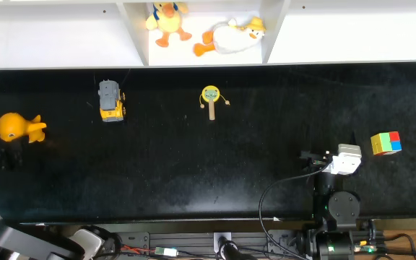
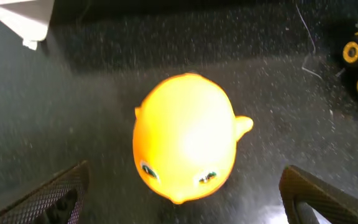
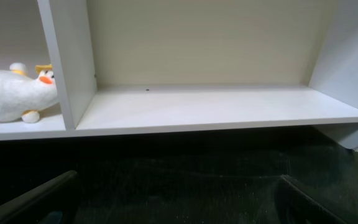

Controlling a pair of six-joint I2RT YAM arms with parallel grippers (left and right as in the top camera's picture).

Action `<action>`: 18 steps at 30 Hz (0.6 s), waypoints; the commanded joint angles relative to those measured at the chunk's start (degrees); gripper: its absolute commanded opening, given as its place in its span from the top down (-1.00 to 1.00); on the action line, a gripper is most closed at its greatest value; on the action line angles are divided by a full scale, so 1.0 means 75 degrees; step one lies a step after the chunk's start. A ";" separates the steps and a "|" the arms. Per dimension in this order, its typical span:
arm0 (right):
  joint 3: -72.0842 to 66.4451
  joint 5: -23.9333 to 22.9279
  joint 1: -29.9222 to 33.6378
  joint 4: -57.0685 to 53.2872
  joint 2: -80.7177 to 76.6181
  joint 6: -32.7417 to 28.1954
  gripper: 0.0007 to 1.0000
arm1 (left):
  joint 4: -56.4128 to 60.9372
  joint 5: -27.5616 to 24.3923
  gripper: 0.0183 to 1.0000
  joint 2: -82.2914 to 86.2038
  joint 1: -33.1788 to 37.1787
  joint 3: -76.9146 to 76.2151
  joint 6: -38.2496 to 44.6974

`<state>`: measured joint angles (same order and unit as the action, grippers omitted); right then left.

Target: Store Toys

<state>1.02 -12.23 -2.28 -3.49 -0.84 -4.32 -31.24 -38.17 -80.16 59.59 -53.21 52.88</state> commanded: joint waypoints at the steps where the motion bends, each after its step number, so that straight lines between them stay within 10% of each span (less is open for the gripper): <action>1: -0.0099 -0.0032 -0.0044 0.0038 0.0085 0.0003 -0.99 | 0.0052 -0.0076 -0.99 -0.0128 -0.0015 -0.0210 0.0038; 18: -0.0099 -0.0035 -0.0044 0.0038 0.0085 0.0003 -0.99 | -0.0044 -0.0044 -0.99 -0.0131 -0.0015 -0.0210 0.0032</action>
<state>1.02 -12.25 -2.28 -3.51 -0.84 -4.29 -31.64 -38.13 -80.75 59.59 -53.30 52.88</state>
